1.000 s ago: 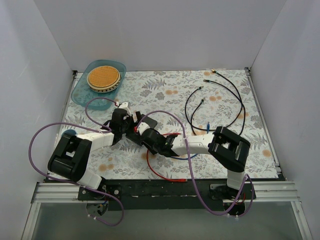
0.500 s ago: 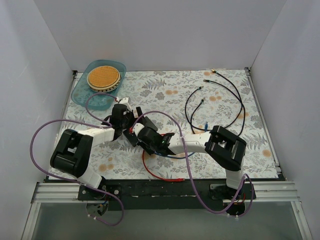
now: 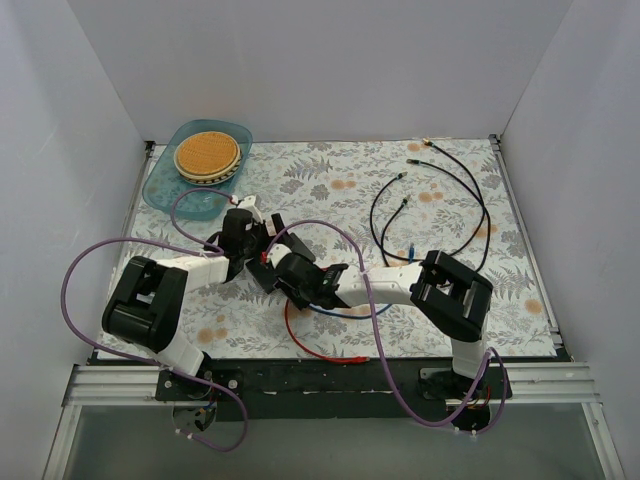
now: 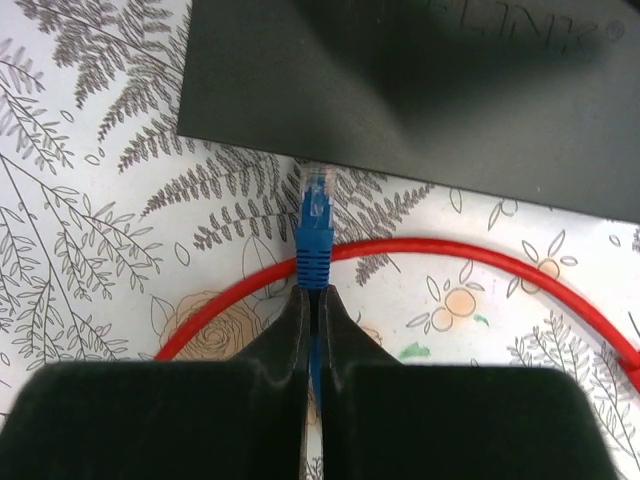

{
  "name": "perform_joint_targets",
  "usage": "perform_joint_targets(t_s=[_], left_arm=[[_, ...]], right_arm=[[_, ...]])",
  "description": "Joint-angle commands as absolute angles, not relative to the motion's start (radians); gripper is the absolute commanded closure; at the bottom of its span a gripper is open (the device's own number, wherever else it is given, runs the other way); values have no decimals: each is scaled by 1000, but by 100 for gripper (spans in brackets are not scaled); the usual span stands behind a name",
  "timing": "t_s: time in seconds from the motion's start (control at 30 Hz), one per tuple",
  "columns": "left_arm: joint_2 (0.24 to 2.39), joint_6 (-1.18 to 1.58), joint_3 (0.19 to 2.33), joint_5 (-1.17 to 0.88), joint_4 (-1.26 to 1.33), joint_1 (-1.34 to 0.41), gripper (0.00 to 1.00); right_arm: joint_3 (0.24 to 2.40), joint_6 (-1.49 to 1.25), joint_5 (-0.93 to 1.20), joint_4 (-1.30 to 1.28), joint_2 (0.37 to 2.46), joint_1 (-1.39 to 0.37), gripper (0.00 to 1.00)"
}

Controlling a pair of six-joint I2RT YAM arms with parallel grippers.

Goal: Insert the plug into the switch port

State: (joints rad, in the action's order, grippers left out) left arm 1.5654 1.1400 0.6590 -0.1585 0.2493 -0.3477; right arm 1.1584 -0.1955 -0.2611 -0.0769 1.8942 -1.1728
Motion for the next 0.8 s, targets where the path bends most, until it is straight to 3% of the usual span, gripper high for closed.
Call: perform_joint_targets(t_s=[0.0, 0.77], left_arm=[[1537, 1149, 637, -172, 238, -341, 6], [1552, 1172, 601, -233, 264, -337, 7]], right_arm=[[1221, -235, -295, -196, 1920, -1169, 99], [1261, -285, -293, -160, 1876, -1170, 99]])
